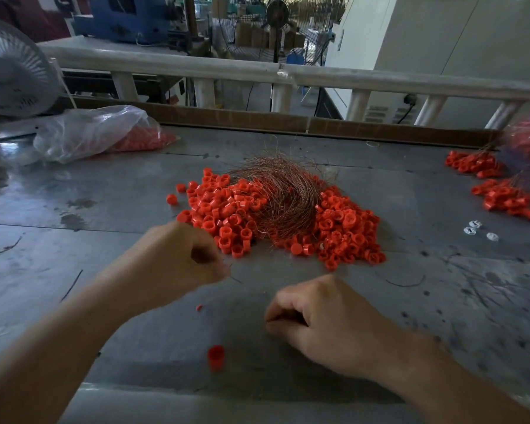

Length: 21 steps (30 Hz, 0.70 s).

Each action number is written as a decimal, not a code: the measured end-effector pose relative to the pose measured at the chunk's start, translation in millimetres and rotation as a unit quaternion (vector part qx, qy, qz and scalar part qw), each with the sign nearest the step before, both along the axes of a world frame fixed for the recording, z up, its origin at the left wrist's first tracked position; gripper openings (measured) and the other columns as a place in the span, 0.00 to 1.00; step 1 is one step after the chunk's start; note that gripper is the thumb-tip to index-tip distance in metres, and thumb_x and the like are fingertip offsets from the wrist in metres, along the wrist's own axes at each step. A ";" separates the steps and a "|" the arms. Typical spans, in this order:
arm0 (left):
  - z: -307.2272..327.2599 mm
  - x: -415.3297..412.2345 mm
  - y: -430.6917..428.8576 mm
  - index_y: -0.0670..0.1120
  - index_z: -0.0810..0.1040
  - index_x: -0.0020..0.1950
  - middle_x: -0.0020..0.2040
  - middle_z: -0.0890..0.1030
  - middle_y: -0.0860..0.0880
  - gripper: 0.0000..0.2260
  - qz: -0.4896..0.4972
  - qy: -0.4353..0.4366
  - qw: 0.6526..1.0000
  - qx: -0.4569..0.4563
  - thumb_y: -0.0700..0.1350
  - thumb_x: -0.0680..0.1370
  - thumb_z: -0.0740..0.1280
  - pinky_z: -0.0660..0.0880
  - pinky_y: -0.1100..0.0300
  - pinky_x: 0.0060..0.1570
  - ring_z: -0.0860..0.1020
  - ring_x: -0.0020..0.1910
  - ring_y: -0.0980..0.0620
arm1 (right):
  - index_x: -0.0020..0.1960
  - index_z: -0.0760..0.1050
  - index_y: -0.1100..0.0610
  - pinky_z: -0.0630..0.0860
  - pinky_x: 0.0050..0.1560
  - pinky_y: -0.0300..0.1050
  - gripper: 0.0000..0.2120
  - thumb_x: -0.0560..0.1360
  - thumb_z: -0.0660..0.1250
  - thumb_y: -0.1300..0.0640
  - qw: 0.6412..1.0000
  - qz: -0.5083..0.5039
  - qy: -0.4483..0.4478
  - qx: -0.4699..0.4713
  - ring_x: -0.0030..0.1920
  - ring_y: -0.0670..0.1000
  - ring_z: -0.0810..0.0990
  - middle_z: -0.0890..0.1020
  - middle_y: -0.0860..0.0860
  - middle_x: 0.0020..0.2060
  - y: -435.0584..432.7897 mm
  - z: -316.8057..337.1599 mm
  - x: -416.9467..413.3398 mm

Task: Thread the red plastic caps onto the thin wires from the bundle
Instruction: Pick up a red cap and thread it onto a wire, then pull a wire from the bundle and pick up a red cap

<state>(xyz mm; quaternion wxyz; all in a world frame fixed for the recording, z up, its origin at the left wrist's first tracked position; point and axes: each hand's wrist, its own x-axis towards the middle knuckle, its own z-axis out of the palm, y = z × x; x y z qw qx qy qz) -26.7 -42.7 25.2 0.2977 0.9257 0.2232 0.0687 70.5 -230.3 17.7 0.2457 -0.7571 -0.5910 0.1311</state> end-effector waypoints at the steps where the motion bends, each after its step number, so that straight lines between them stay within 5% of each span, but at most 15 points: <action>1: -2.0 2.8 1.6 0.53 0.77 0.30 0.27 0.78 0.55 0.08 0.047 -0.047 0.997 0.041 0.50 0.67 0.73 0.70 0.67 0.28 0.75 0.27 0.59 | 0.46 0.80 0.52 0.68 0.40 0.29 0.04 0.73 0.67 0.54 1.000 -0.002 -0.014 -0.003 0.45 0.41 0.75 0.83 0.46 0.42 -0.6 0.3 1.0; 4: -8.9 11.5 1.6 0.53 0.79 0.43 0.36 0.74 0.57 0.06 0.097 -0.119 0.984 0.094 0.49 0.68 0.73 0.71 0.58 0.36 0.71 0.34 0.58 | 0.42 0.78 0.51 0.67 0.39 0.31 0.04 0.72 0.66 0.51 0.999 -0.010 -0.036 -0.016 0.39 0.40 0.72 0.81 0.45 0.39 -1.9 2.9 2.7; 9: -24.1 27.6 4.1 0.50 0.79 0.58 0.43 0.70 0.53 0.17 0.097 -0.105 0.981 0.130 0.51 0.71 0.71 0.65 0.59 0.40 0.69 0.41 0.53 | 0.40 0.76 0.50 0.68 0.39 0.34 0.08 0.72 0.65 0.45 0.998 -0.011 -0.049 -0.045 0.37 0.40 0.71 0.73 0.40 0.33 -2.7 5.7 2.8; 13: -27.4 32.3 7.3 0.49 0.81 0.54 0.44 0.71 0.53 0.12 0.098 -0.109 0.979 0.144 0.49 0.72 0.71 0.63 0.60 0.41 0.68 0.42 0.54 | 0.39 0.77 0.50 0.64 0.34 0.30 0.12 0.70 0.66 0.42 0.998 -0.039 -0.032 -0.033 0.34 0.39 0.72 0.73 0.40 0.31 -3.3 6.8 7.7; 17: -22.2 25.4 3.9 0.50 0.81 0.47 0.43 0.73 0.53 0.08 0.088 -0.115 0.982 0.121 0.45 0.69 0.73 0.63 0.61 0.38 0.70 0.39 0.54 | 0.39 0.78 0.50 0.70 0.35 0.33 0.13 0.70 0.66 0.41 0.998 -0.061 -0.007 -0.009 0.38 0.40 0.74 0.77 0.42 0.33 -5.1 7.0 14.6; 21: -11.1 10.7 -6.7 0.58 0.76 0.37 0.41 0.75 0.58 0.12 0.033 -0.163 0.984 0.064 0.42 0.65 0.75 0.67 0.72 0.36 0.73 0.38 0.60 | 0.40 0.78 0.50 0.70 0.38 0.32 0.09 0.71 0.66 0.45 0.993 -0.113 -0.024 0.030 0.38 0.39 0.74 0.75 0.41 0.33 -3.4 5.8 25.1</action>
